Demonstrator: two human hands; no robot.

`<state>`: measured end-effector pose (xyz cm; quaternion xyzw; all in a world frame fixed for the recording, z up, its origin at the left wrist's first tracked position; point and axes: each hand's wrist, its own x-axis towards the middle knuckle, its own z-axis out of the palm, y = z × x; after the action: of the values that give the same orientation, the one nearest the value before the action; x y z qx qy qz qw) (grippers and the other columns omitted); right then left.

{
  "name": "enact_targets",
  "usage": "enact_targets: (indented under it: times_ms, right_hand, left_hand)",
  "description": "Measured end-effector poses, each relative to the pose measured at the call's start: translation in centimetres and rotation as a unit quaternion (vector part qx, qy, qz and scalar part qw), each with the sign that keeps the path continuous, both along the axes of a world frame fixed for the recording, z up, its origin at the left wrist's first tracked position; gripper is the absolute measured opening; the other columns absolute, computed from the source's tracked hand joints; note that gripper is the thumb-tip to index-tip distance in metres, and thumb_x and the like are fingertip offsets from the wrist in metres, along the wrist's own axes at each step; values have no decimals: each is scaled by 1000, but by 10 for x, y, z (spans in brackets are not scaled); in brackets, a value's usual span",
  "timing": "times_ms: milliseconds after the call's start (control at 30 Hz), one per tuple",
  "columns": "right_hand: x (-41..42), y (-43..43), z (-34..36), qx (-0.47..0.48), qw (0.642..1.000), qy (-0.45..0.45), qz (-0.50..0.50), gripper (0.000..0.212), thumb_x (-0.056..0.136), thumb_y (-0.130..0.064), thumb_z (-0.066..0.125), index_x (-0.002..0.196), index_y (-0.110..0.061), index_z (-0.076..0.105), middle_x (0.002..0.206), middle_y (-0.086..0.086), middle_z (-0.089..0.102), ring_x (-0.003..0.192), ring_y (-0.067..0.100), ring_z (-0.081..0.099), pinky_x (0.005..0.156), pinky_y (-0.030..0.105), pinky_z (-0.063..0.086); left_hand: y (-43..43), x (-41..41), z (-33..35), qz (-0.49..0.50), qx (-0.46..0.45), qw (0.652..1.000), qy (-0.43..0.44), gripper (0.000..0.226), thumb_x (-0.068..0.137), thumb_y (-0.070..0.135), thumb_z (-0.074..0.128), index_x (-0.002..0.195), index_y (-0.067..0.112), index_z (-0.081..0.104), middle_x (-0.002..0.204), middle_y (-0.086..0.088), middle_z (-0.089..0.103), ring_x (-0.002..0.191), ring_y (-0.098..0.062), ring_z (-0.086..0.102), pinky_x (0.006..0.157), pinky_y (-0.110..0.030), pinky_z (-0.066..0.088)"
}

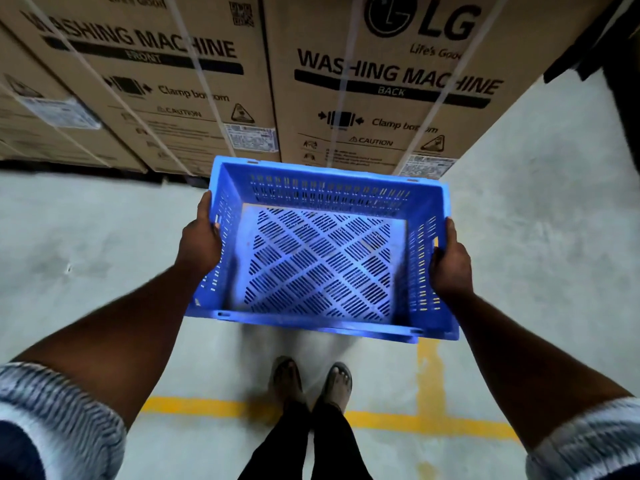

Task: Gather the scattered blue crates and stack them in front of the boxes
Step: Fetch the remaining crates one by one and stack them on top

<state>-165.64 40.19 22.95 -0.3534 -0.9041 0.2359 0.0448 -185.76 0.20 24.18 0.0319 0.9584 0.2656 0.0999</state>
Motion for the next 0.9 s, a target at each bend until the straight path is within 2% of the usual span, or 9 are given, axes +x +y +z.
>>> enact_targets:
  times_ms: [300, 433, 567, 700, 800, 900]
  right_hand:
    - [-18, 10, -5, 0, 1000, -5, -10, 66, 96, -11, 40, 155, -23, 13, 105, 28, 53, 92, 48, 56, 79, 49, 45]
    - [-16, 8, -2, 0, 1000, -5, -2, 66, 96, -13, 40, 154, -22, 12, 113, 27, 50, 95, 49, 56, 80, 51, 47]
    - [-4, 3, -2, -3, 1000, -21, 1, 71, 95, -19, 46, 154, -20, 8, 122, 25, 45, 99, 49, 56, 79, 49, 47]
    - [19, -11, -2, 8, 999, -42, 10, 74, 94, -19, 49, 154, -17, 6, 126, 25, 43, 99, 48, 56, 76, 48, 47]
    - [37, -22, -3, 14, 999, -45, 18, 74, 94, -14, 47, 155, -16, 6, 118, 27, 45, 90, 48, 57, 69, 45, 46]
    - [49, -26, -4, -5, 999, -39, 17, 74, 94, -15, 45, 155, -19, 3, 110, 28, 52, 87, 46, 58, 70, 45, 46]
  left_hand:
    - [15, -35, -12, -33, 2, 999, 32, 64, 98, 9, 43, 156, 19, 19, 95, -34, 63, 87, -50, 60, 78, -44, 45]
    - [11, -45, -20, -54, 0, 996, 64, 66, 93, 4, 49, 154, 10, 23, 105, -39, 52, 98, -50, 51, 87, -48, 40]
    - [2, -39, -19, -84, 2, 995, 49, 73, 92, 4, 53, 156, 9, 18, 112, -38, 52, 107, -48, 47, 91, -48, 38]
    - [-10, -8, -16, -103, 13, 993, 59, 73, 92, 0, 52, 155, 4, 15, 113, -34, 54, 107, -46, 48, 86, -46, 38]
    - [-27, 17, -18, -101, 7, 993, 56, 76, 91, -1, 51, 156, 8, 13, 114, -32, 54, 104, -47, 52, 82, -46, 41]
    - [-37, 35, -19, -96, -7, 995, 39, 78, 91, 0, 48, 157, 16, 9, 109, -29, 57, 96, -46, 57, 75, -42, 40]
